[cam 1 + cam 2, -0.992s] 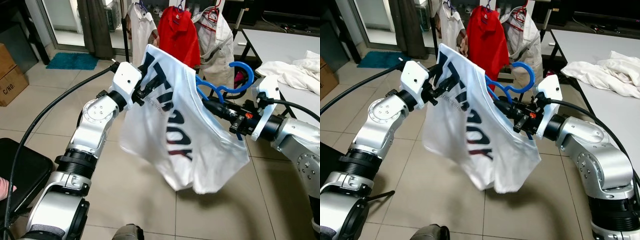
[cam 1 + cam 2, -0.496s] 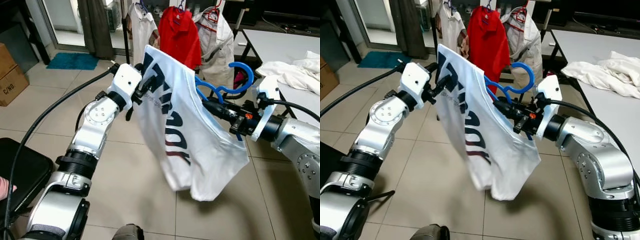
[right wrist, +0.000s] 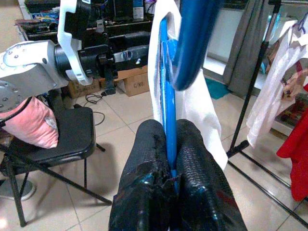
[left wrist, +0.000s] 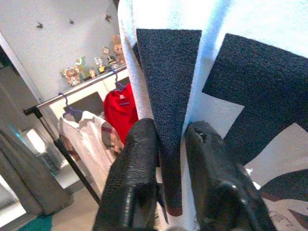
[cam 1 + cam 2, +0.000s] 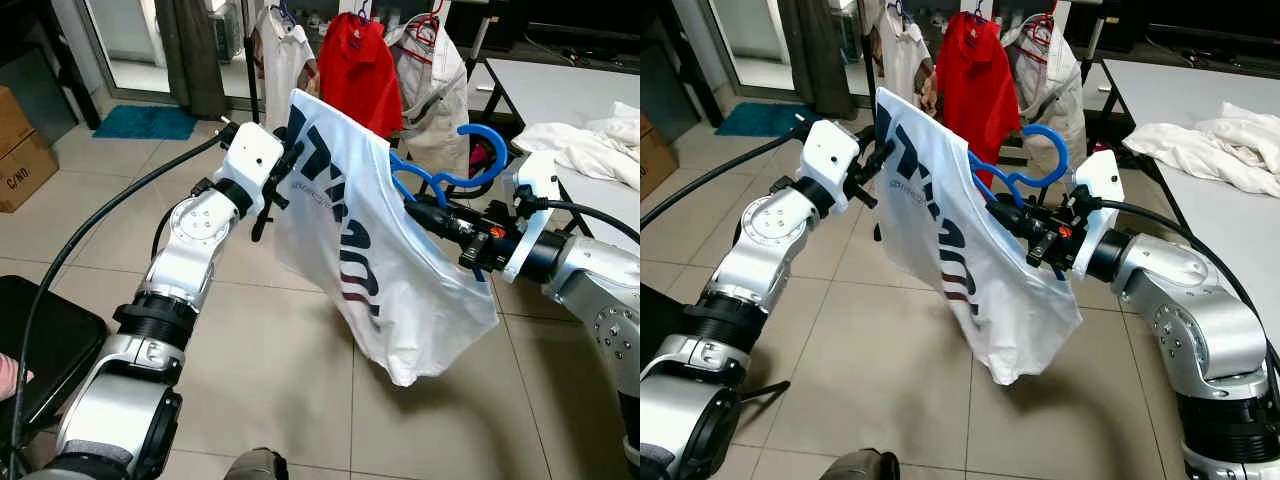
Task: Hang hanger
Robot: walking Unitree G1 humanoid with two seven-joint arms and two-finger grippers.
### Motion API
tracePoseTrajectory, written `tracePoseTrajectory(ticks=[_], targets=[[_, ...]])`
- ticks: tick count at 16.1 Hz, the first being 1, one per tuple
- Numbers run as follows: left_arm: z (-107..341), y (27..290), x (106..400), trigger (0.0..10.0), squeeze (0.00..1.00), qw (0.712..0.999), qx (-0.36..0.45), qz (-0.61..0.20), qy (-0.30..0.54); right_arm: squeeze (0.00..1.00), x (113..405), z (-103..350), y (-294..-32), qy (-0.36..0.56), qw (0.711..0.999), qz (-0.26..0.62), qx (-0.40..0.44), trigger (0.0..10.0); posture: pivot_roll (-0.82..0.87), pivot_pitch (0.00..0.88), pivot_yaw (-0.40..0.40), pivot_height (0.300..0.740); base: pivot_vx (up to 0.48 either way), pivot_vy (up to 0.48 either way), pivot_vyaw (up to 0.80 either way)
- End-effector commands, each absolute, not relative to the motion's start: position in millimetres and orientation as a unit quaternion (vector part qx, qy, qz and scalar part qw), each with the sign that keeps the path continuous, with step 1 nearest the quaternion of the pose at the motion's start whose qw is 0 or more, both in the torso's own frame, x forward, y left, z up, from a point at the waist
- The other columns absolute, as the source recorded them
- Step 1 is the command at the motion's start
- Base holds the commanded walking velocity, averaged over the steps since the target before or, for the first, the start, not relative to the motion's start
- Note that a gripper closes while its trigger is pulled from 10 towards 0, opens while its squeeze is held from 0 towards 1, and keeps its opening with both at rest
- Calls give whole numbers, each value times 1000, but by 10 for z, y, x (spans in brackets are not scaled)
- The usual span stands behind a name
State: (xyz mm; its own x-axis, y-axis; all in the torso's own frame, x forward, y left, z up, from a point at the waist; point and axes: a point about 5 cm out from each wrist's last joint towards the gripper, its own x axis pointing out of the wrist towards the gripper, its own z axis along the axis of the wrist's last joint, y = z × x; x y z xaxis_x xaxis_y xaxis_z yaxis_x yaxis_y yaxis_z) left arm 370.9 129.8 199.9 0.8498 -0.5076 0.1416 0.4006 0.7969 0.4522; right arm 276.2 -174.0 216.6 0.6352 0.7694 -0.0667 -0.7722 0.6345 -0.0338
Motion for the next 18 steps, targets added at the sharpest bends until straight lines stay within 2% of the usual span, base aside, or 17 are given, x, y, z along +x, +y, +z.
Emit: tracePoseTrajectory(ticks=[1, 9, 18], targets=[[2049, 1269, 3728, 0, 0, 937, 203, -249, -136, 0, 2743, 2240, -1734, 8, 899, 435, -37, 10000, 30, 0, 19, 740, 0, 0, 0], [2078, 1316, 3789, 0, 0, 937, 208, -248, -131, 0, 2727, 2244, -1719, 8, 896, 443, -38, 10000, 28, 0, 20, 740, 0, 0, 0], [1928, 1287, 3707, 0, 0, 940, 185, -260, -124, 0, 2707, 2127, -1680, 26, 895, 445, -34, 10000, 30, 0, 18, 740, 0, 0, 0]])
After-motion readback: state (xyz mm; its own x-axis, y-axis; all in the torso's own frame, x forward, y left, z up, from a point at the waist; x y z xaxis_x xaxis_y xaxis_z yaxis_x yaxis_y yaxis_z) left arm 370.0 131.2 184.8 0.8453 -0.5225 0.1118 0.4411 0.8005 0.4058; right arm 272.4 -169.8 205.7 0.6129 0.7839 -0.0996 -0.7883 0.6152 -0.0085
